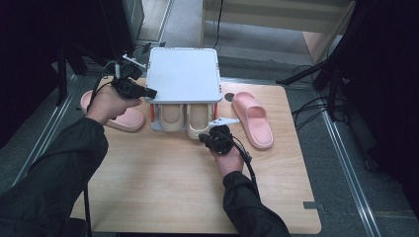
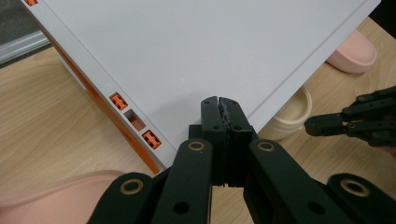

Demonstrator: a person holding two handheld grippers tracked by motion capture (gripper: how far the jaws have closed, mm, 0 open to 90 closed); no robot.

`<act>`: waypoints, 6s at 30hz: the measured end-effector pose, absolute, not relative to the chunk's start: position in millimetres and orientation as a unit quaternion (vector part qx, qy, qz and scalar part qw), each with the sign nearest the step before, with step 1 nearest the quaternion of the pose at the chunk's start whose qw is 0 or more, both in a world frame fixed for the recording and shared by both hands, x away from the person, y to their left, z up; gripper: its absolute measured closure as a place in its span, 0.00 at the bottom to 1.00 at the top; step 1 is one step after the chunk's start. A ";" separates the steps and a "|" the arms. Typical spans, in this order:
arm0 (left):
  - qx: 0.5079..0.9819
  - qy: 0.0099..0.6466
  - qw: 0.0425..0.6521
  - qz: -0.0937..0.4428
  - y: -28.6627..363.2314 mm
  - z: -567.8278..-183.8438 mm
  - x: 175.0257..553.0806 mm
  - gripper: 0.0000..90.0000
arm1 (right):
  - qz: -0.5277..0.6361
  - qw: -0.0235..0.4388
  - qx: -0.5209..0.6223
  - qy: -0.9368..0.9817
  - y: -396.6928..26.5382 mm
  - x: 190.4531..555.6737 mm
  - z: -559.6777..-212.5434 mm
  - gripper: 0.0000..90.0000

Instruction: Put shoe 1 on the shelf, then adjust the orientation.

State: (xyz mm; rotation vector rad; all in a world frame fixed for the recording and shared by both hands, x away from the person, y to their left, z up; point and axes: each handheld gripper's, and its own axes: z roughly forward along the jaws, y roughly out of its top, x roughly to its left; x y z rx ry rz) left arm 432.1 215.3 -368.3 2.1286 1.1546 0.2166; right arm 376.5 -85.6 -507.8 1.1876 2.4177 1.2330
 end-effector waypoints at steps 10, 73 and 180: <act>0.821 0.443 0.350 0.086 215.5 -368.7 431.5 0.99 | 0.428 0.094 0.409 0.801 -77.2 397.9 -514.2 1.00; 0.736 0.571 0.344 0.117 316.3 -418.9 402.9 0.99 | 0.451 0.026 0.287 0.845 -133.6 307.1 -479.6 0.62; 0.659 0.689 0.267 0.140 404.4 -498.8 412.1 0.93 | 0.423 0.015 0.319 0.848 -145.0 307.1 -495.1 0.61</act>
